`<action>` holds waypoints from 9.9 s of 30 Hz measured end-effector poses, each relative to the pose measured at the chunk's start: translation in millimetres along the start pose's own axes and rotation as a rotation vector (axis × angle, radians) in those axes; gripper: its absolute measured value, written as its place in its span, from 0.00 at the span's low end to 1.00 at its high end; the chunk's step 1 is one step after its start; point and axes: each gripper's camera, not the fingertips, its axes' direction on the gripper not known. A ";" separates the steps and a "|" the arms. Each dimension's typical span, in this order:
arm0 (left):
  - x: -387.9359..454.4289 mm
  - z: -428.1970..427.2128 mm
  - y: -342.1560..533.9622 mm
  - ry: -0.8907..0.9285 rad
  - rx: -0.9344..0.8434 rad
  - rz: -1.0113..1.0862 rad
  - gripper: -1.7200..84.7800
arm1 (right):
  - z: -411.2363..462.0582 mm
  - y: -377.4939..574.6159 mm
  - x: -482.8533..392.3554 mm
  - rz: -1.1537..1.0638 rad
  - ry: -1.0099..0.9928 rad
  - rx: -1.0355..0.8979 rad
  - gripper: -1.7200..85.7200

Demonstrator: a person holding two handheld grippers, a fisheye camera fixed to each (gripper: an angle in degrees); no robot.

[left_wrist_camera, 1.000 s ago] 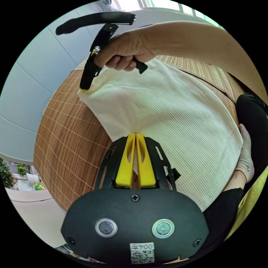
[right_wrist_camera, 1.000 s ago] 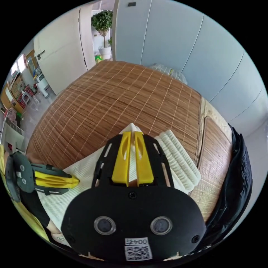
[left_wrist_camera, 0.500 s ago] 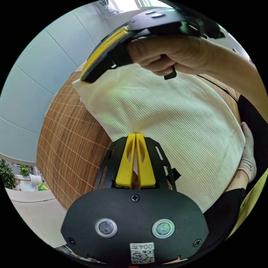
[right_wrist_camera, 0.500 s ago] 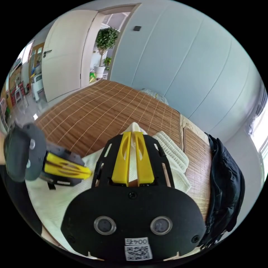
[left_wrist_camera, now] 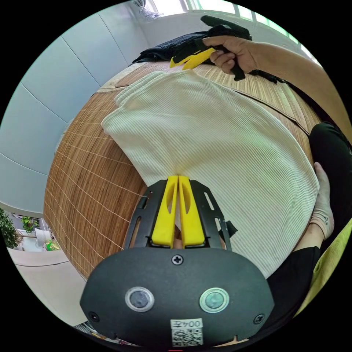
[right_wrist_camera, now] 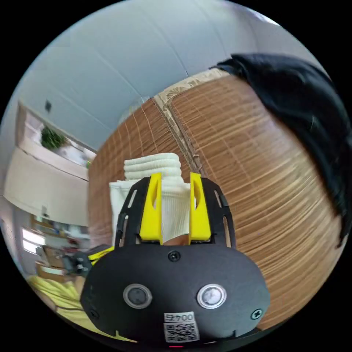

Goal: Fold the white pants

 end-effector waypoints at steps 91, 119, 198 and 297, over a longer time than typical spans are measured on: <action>0.9 -34.4 -31.9 -0.017 0.005 -0.001 0.02 | -41.6 98.3 -149.5 -0.858 0.066 -0.093 0.04; -46.8 -45.9 -38.7 -0.018 0.008 -0.006 0.02 | -88.7 76.9 -0.5 -0.027 0.339 0.175 0.07; 269.5 -6.5 245.1 -0.376 -0.086 0.736 0.14 | -259.9 393.2 -324.3 -1.176 0.619 -0.245 0.09; -84.4 72.0 -305.0 0.064 -0.191 -0.082 0.18 | -91.3 -151.6 -58.7 -0.520 0.092 -0.659 0.15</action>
